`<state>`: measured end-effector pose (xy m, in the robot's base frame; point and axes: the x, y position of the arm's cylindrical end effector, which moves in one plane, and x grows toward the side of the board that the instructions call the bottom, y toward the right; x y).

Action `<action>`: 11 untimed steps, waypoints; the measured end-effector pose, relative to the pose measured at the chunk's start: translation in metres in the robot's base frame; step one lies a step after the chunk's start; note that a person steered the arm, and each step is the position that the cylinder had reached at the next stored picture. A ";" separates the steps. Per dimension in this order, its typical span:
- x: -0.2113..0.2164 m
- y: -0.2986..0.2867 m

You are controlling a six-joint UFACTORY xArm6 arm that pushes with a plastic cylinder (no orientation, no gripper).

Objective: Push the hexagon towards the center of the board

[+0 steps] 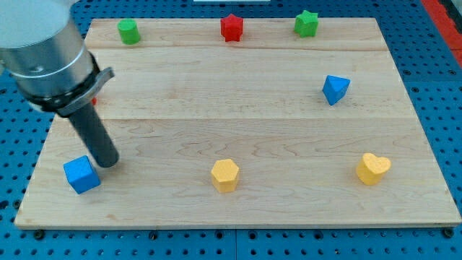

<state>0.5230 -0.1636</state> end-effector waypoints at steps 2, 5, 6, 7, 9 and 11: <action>0.047 0.060; 0.030 0.208; 0.073 0.186; 0.061 0.149; 0.063 0.220; -0.169 0.240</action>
